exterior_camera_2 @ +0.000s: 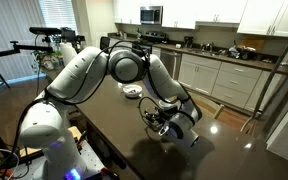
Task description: Pick up the glass cup and pour some of its contents in the bowl
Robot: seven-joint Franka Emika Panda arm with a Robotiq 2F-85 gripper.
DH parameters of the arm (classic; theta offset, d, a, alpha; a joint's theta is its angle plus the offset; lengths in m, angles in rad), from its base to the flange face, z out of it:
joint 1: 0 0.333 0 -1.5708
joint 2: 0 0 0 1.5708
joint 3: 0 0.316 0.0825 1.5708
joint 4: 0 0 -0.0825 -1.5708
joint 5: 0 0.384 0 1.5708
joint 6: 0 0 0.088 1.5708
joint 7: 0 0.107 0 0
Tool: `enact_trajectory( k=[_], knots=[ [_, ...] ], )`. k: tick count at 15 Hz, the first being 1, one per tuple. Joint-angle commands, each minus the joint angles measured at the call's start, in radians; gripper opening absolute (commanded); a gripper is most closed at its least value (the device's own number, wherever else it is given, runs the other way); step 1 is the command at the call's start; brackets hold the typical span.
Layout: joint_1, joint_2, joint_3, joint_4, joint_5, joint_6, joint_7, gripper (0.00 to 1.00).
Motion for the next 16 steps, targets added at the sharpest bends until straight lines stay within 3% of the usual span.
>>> enact_trajectory(
  k=[1,7,8,9,11,16],
  knots=[
    [0.017,-0.001,-0.001,-0.014,0.025,-0.010,-0.034,1.00],
    [0.032,0.003,0.003,-0.014,0.016,-0.013,-0.076,1.00],
    [0.034,0.002,0.003,-0.015,0.016,-0.014,-0.076,0.75],
    [0.034,0.002,0.003,-0.014,0.016,-0.015,-0.076,0.74],
    [0.035,0.001,0.001,-0.013,0.013,-0.016,-0.068,0.60],
    [0.036,-0.004,-0.004,-0.008,0.009,-0.023,-0.020,0.59]
  ],
)
